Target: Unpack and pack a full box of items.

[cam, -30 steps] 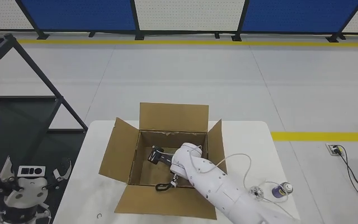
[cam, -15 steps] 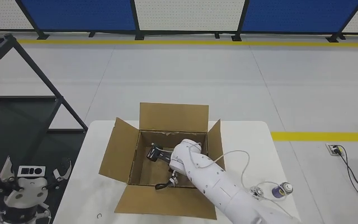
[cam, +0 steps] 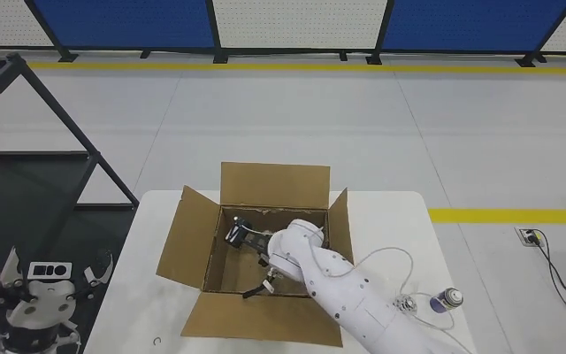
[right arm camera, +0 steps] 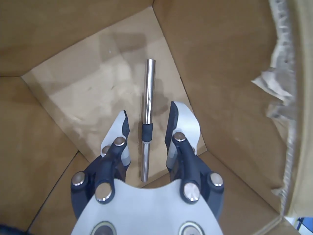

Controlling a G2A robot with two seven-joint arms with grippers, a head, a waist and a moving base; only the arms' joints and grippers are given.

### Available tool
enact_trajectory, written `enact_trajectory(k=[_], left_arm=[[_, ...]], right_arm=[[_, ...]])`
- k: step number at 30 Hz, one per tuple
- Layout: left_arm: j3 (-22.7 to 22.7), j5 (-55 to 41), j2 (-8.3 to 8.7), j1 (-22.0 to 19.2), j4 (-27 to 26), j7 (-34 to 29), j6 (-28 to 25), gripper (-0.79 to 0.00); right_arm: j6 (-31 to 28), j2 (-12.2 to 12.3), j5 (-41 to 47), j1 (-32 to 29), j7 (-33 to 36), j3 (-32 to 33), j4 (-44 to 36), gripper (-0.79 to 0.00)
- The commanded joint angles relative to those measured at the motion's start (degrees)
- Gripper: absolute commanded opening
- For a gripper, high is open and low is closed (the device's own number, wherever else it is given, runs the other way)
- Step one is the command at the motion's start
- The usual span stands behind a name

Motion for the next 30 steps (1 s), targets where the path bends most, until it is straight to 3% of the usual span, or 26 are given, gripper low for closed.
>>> enact_trajectory(k=[1, 4, 6, 11, 15, 18, 23, 27, 30], left_arm=[[0.00, 0.00, 0.00, 0.00, 0.00, 0.00, 0.00, 0.000], [0.00, 0.00, 0.00, 0.00, 0.00, 0.00, 0.00, 0.000], [0.00, 0.00, 0.00, 0.00, 0.00, 0.00, 0.00, 0.000], [0.00, 0.00, 0.00, 0.00, 0.00, 0.00, 0.00, 0.000], [0.03, 1.01, -0.02, 0.18, -0.65, 0.96, -0.19, 0.000], [-0.28, 4.24, -0.19, 0.51, -1.78, 3.84, -3.79, 0.000], [2.18, 11.88, -0.29, -0.55, -3.87, 5.41, -7.94, 0.000], [5.52, 19.06, -0.18, -3.59, -3.00, 7.34, -9.01, 0.000], [8.80, 23.53, -0.40, -5.84, -1.57, 9.48, -12.90, 0.000]], right_arm=[[-1.02, 2.29, -2.51, -4.68, 1.61, 3.85, -9.90, -0.348], [-3.18, 5.23, -6.31, -12.83, 3.97, 9.49, -24.45, -0.077], [-5.06, 6.77, -8.31, -18.50, 4.09, 12.85, -33.94, 0.000], [-7.24, 8.90, -12.42, -29.30, -1.17, 17.75, -50.56, 0.000], [-5.80, 9.46, -15.83, -33.15, -7.86, 18.95, -56.70, 0.000], [-3.28, 9.53, -17.26, -34.57, -13.87, 19.46, -59.68, 0.000], [-2.53, 9.96, -18.60, -37.41, -19.80, 21.40, -65.27, 0.000], [-3.72, 10.66, -18.93, -41.66, -20.55, 24.84, -71.33, 0.000], [-4.60, 11.29, -17.87, -46.48, -21.80, 28.66, -75.91, 0.000]])
